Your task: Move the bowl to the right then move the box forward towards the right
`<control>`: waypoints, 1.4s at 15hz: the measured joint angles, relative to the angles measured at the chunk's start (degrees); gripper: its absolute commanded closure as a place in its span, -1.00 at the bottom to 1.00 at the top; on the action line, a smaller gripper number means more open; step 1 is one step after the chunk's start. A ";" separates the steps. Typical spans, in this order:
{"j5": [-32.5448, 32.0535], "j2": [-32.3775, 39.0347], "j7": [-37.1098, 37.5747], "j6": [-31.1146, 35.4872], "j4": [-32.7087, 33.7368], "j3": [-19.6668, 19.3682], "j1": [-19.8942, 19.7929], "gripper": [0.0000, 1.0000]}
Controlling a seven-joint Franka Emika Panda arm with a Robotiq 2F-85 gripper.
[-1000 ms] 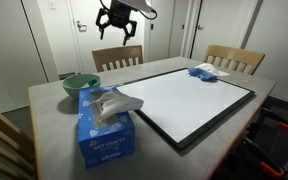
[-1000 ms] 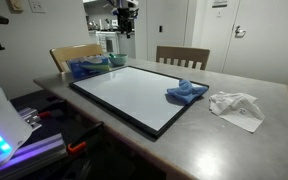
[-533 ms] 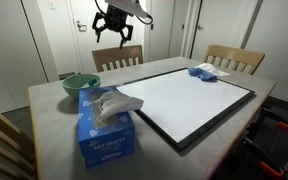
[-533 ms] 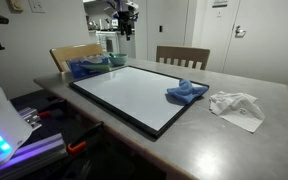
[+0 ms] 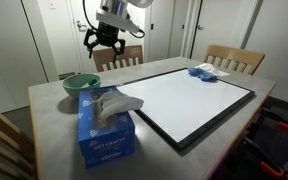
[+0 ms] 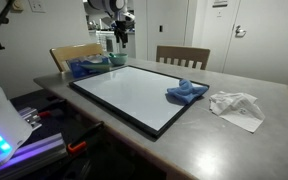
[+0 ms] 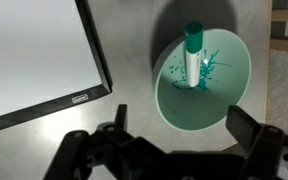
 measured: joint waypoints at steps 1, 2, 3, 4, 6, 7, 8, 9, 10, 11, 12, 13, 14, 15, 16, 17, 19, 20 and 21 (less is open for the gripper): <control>0.00 1.93 0.00 -0.44 1.69 0.03 0.64 -1.00; 0.00 3.75 0.02 -1.16 3.48 0.00 1.28 -1.00; -0.04 5.42 0.13 -1.92 5.26 -0.13 1.91 -1.00; -0.04 6.96 0.37 -2.98 6.98 -0.37 2.50 -1.00; -0.23 9.29 1.26 -5.66 9.97 -1.16 3.61 -1.00; -0.40 9.90 2.04 -6.71 11.06 -1.91 4.21 -1.00; -0.64 10.16 2.80 -7.55 11.83 -2.59 4.63 -1.00; -0.96 10.16 3.67 -8.25 12.38 -3.26 4.88 -1.00; -1.21 10.15 4.50 -8.50 12.86 -3.82 4.98 -1.00; -1.28 10.15 5.17 -8.52 13.18 -4.28 4.98 -1.00; -1.28 10.15 5.66 -8.52 13.35 -4.68 4.96 -1.00; -1.28 10.19 6.00 -8.52 13.38 -4.89 4.93 -1.00; -1.25 10.30 6.10 -8.52 13.39 -4.92 4.91 -1.00; -1.14 10.57 6.10 -8.49 13.45 -4.83 4.90 -1.00; -1.09 11.01 6.10 -8.48 13.64 -4.62 4.90 -1.00; -1.09 11.65 6.10 -8.48 14.07 -4.33 4.91 -1.00; -1.09 13.09 6.10 -8.50 14.99 -3.96 4.95 -1.00; -1.10 13.67 6.10 -8.50 15.33 -3.95 4.98 -1.00; -1.12 14.07 6.10 -8.50 15.61 -3.98 4.98 -1.00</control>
